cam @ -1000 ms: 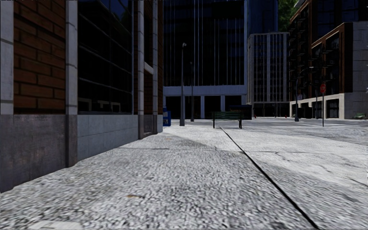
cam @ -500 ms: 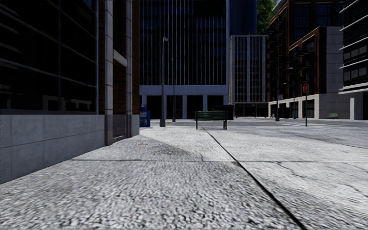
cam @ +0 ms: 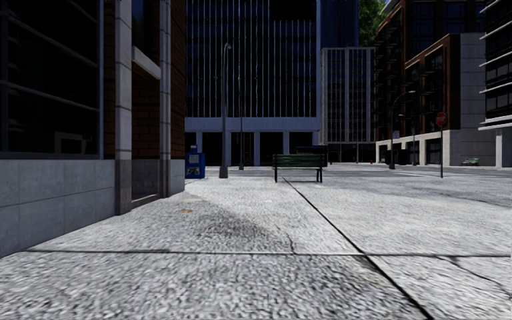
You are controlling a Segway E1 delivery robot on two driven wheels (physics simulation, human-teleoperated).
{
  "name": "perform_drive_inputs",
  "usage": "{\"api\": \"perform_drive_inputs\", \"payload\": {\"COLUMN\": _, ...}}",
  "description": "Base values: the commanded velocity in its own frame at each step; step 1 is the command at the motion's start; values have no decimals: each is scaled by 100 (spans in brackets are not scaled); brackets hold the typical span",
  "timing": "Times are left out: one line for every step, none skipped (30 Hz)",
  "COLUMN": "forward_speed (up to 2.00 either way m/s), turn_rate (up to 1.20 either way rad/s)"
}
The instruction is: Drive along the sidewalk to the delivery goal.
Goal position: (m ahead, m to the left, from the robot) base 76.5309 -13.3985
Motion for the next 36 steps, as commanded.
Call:
{"api": "perform_drive_inputs", "payload": {"forward_speed": 200, "turn_rate": 0}}
{"api": "perform_drive_inputs", "payload": {"forward_speed": 200, "turn_rate": 0}}
{"api": "perform_drive_inputs", "payload": {"forward_speed": 200, "turn_rate": 0}}
{"api": "perform_drive_inputs", "payload": {"forward_speed": 200, "turn_rate": 0}}
{"api": "perform_drive_inputs", "payload": {"forward_speed": 200, "turn_rate": 0}}
{"api": "perform_drive_inputs", "payload": {"forward_speed": 200, "turn_rate": 0}}
{"api": "perform_drive_inputs", "payload": {"forward_speed": 200, "turn_rate": 0}}
{"api": "perform_drive_inputs", "payload": {"forward_speed": 200, "turn_rate": 0}}
{"api": "perform_drive_inputs", "payload": {"forward_speed": 200, "turn_rate": 0}}
{"api": "perform_drive_inputs", "payload": {"forward_speed": 200, "turn_rate": 0}}
{"api": "perform_drive_inputs", "payload": {"forward_speed": 200, "turn_rate": 0}}
{"api": "perform_drive_inputs", "payload": {"forward_speed": 200, "turn_rate": 0}}
{"api": "perform_drive_inputs", "payload": {"forward_speed": 200, "turn_rate": 0}}
{"api": "perform_drive_inputs", "payload": {"forward_speed": 200, "turn_rate": 0}}
{"api": "perform_drive_inputs", "payload": {"forward_speed": 200, "turn_rate": 0}}
{"api": "perform_drive_inputs", "payload": {"forward_speed": 200, "turn_rate": 0}}
{"api": "perform_drive_inputs", "payload": {"forward_speed": 200, "turn_rate": 0}}
{"api": "perform_drive_inputs", "payload": {"forward_speed": 200, "turn_rate": 0}}
{"api": "perform_drive_inputs", "payload": {"forward_speed": 200, "turn_rate": 0}}
{"api": "perform_drive_inputs", "payload": {"forward_speed": 200, "turn_rate": 0}}
{"api": "perform_drive_inputs", "payload": {"forward_speed": 200, "turn_rate": 0}}
{"api": "perform_drive_inputs", "payload": {"forward_speed": 200, "turn_rate": 0}}
{"api": "perform_drive_inputs", "payload": {"forward_speed": 200, "turn_rate": 0}}
{"api": "perform_drive_inputs", "payload": {"forward_speed": 200, "turn_rate": 0}}
{"api": "perform_drive_inputs", "payload": {"forward_speed": 200, "turn_rate": 0}}
{"api": "perform_drive_inputs", "payload": {"forward_speed": 200, "turn_rate": 0}}
{"api": "perform_drive_inputs", "payload": {"forward_speed": 200, "turn_rate": 0}}
{"api": "perform_drive_inputs", "payload": {"forward_speed": 200, "turn_rate": 0}}
{"api": "perform_drive_inputs", "payload": {"forward_speed": 200, "turn_rate": 0}}
{"api": "perform_drive_inputs", "payload": {"forward_speed": 200, "turn_rate": 0}}
{"api": "perform_drive_inputs", "payload": {"forward_speed": 200, "turn_rate": 0}}
{"api": "perform_drive_inputs", "payload": {"forward_speed": 200, "turn_rate": 0}}
{"api": "perform_drive_inputs", "payload": {"forward_speed": 200, "turn_rate": 0}}
{"api": "perform_drive_inputs", "payload": {"forward_speed": 200, "turn_rate": 0}}
{"api": "perform_drive_inputs", "payload": {"forward_speed": 200, "turn_rate": 0}}
{"api": "perform_drive_inputs", "payload": {"forward_speed": 200, "turn_rate": 0}}
